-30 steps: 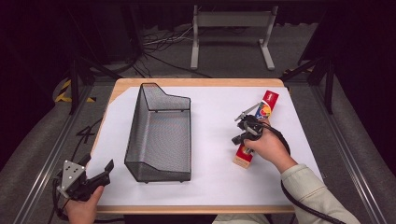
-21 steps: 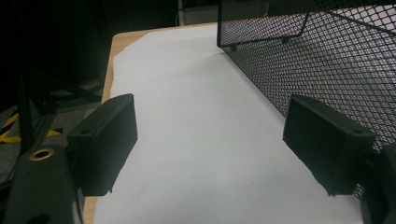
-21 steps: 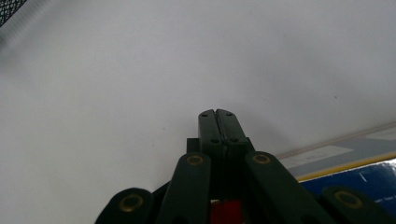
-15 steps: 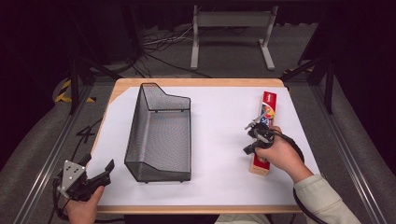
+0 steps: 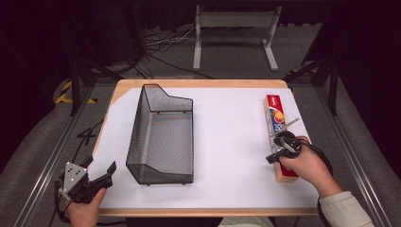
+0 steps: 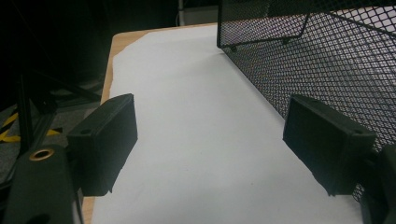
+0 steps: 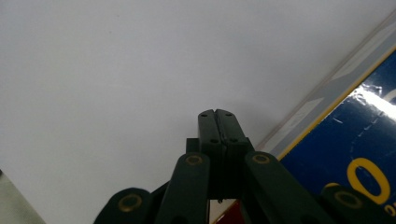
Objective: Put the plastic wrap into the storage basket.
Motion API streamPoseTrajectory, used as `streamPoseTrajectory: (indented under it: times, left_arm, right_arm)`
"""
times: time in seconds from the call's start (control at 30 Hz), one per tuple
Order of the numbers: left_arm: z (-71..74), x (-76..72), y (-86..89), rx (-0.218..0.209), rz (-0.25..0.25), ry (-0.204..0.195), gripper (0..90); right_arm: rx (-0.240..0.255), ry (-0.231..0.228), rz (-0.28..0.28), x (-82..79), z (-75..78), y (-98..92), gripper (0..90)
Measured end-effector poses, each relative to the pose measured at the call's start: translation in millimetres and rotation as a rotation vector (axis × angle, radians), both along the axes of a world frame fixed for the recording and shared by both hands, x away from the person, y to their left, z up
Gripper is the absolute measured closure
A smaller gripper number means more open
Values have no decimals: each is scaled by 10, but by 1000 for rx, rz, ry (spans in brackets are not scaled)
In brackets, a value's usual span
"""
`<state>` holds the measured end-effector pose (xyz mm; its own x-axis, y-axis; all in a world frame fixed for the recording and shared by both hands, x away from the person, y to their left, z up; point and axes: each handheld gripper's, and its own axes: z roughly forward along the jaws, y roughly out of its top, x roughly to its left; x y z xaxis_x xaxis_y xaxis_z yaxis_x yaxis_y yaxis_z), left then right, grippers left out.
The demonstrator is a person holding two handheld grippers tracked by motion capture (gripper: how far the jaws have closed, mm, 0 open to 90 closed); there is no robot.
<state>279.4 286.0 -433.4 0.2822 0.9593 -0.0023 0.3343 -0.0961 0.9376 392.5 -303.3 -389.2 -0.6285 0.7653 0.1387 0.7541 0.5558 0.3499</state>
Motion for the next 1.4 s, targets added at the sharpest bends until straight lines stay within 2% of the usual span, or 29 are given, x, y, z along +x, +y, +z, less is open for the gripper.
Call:
streamPoseTrajectory:
  times: [0.1, 0.13, 0.17, 0.2, 0.23, 0.27, 0.3, 0.33, 0.37, 0.4, 0.47, 0.53, 0.6, 0.63, 0.7, 0.77, 0.8, 0.83, 0.93, 1.1, 1.33, 1.4]
  left_arm:
    - [-2, 2, -4, 0, 0, 1, 183]
    - [-3, 2, -6, 2, 0, 1, 183]
    - [-3, 2, -6, 2, 0, 1, 183]
    - [-5, 4, -7, 2, 2, 2, 183]
    - [-5, 4, -7, 2, 2, 2, 183]
    - [-8, 5, -7, 2, 4, 1, 183]
    - [-8, 5, -7, 2, 4, 1, 183]
    - [-8, 6, -6, 3, 3, 1, 183]
    - [-8, 6, -8, 1, 5, 1, 183]
    - [-8, 6, -8, 1, 5, 0, 183]
    - [-7, 9, -9, 1, 5, -2, 183]
    - [-7, 17, -13, 1, 5, -3, 183]
    - [-9, 28, -20, 2, 0, -3, 183]
    - [-10, 31, -24, 3, 1, -2, 183]
    - [-9, 39, -25, 8, -3, 0, 183]
    - [-10, 46, -30, 6, -4, -2, 183]
    - [-10, 50, -33, 6, -3, -2, 183]
    - [-8, 54, -35, 7, -3, -2, 183]
    - [-6, 68, -49, 6, -1, -2, 183]
    - [-10, 88, -69, 13, -9, 0, 183]
    - [-10, 80, -58, 10, -4, 0, 182]
    - [-9, 76, -56, 12, -3, 3, 183]
  right_arm:
    - [12, -9, 14, -9, 1, 16, 856]
    - [29, -16, 13, -13, 6, 24, 823]
    - [76, -35, 19, -17, 24, 32, 790]
    - [101, -64, 32, -21, 49, 39, 747]
    - [101, -64, 32, -21, 49, 39, 747]
    - [151, -120, 25, -33, 110, 45, 698]
    - [151, -120, 25, -33, 110, 45, 698]
    - [185, -134, 14, -34, 146, 36, 654]
    - [221, -162, 2, -36, 184, 28, 623]
    - [260, -211, -4, -49, 233, 19, 604]
    - [281, -277, 3, -71, 294, 18, 545]
    - [302, -363, -8, -91, 350, 10, 480]
    - [367, -413, -47, -100, 409, -28, 430]
    - [367, -413, -47, -100, 409, -28, 430]
    - [370, -454, -67, -102, 441, -53, 413]
    - [375, -470, -91, -94, 472, -88, 393]
    - [369, -504, -93, -85, 484, -108, 367]
    - [358, -532, -108, -79, 500, -130, 379]
    - [381, -522, -148, -57, 536, -189, 378]
    - [372, -544, -222, 24, 583, -320, 335]
    - [335, -563, -278, 172, 598, -450, 260]
    - [320, -555, -287, 211, 590, -463, 250]
